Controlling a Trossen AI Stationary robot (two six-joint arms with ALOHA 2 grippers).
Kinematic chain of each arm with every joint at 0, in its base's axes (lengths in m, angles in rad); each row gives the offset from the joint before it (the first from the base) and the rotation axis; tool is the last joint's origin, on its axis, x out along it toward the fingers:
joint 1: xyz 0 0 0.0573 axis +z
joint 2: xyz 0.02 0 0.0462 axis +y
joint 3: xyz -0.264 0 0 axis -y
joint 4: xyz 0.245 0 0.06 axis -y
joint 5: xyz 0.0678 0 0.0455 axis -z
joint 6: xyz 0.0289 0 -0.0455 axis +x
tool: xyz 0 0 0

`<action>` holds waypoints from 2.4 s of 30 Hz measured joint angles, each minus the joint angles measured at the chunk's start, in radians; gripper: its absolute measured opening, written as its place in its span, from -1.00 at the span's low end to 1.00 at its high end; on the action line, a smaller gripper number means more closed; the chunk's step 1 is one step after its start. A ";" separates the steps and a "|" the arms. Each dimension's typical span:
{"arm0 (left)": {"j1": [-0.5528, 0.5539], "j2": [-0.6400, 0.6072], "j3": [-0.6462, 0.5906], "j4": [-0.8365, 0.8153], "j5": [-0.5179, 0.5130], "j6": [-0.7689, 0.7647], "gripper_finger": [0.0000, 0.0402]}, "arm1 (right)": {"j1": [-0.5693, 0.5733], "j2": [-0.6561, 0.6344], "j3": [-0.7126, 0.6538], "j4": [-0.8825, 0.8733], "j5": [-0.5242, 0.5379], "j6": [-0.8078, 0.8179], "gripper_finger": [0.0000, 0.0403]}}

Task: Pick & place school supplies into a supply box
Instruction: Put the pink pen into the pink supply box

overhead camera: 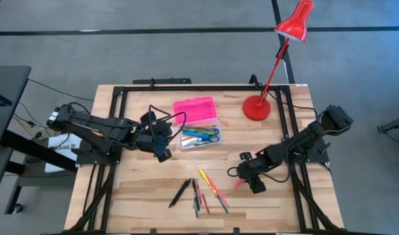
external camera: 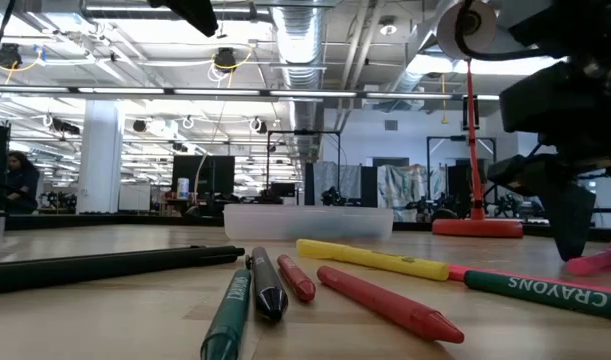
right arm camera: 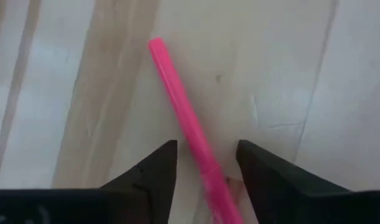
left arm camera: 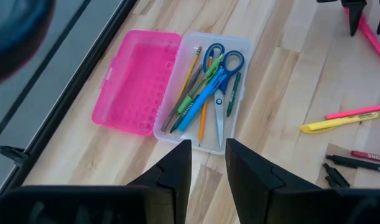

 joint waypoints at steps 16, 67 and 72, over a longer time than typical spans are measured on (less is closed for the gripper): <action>0.000 0.000 0.000 0.000 -0.045 0.026 -0.54 | -0.006 0.009 0.042 -0.114 0.012 0.270 -0.78; -0.141 0.000 0.000 -0.244 -0.196 -0.198 -0.54 | -0.345 0.013 0.416 -0.352 0.099 0.132 -0.96; -0.173 0.000 0.000 -0.251 -0.229 -0.242 -0.54 | -0.462 0.060 0.513 -0.359 0.103 0.030 -0.96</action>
